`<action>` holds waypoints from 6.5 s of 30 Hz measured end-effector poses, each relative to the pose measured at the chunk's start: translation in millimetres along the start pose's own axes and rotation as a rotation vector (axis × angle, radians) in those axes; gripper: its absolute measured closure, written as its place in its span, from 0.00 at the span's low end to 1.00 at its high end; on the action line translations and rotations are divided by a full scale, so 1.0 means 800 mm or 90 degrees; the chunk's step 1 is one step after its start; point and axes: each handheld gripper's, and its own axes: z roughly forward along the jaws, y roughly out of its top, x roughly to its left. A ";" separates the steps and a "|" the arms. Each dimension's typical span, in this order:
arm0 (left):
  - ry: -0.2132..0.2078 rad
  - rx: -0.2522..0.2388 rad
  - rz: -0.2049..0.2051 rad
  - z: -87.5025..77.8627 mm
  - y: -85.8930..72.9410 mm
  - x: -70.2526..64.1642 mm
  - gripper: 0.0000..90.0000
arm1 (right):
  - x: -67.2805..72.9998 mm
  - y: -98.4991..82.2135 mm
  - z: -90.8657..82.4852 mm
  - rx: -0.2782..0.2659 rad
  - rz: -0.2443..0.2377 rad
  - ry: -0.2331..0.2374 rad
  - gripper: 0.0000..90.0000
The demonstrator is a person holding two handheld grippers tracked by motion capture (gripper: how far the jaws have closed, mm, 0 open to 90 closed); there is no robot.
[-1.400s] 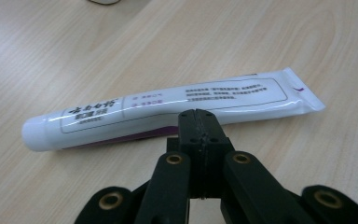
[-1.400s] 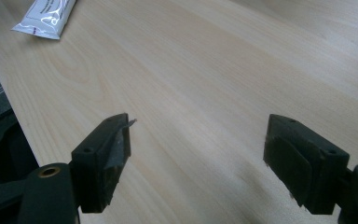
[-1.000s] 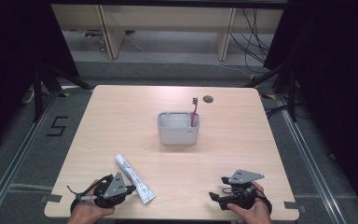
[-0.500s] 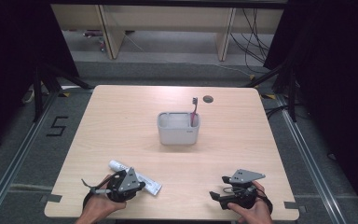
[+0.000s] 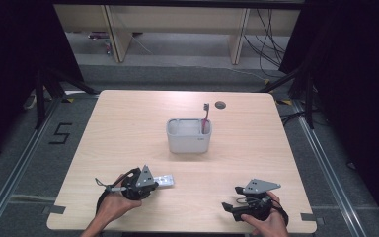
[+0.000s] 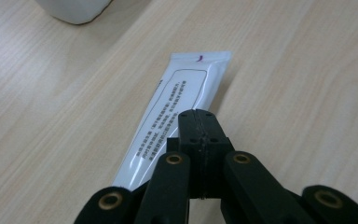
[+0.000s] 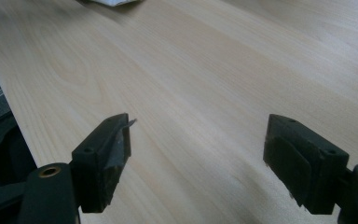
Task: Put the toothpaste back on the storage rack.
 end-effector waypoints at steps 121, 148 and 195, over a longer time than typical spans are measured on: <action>-0.042 0.161 -0.090 -0.029 0.030 0.062 0.80 | -0.001 0.000 -0.001 -0.002 0.012 0.006 0.28; -0.003 -0.075 -0.165 -0.083 0.057 0.080 0.80 | -0.001 -0.002 0.000 0.001 0.026 0.010 0.28; 0.033 -0.275 -0.177 -0.039 0.202 0.080 0.80 | -0.004 -0.002 0.000 0.003 0.015 0.015 0.28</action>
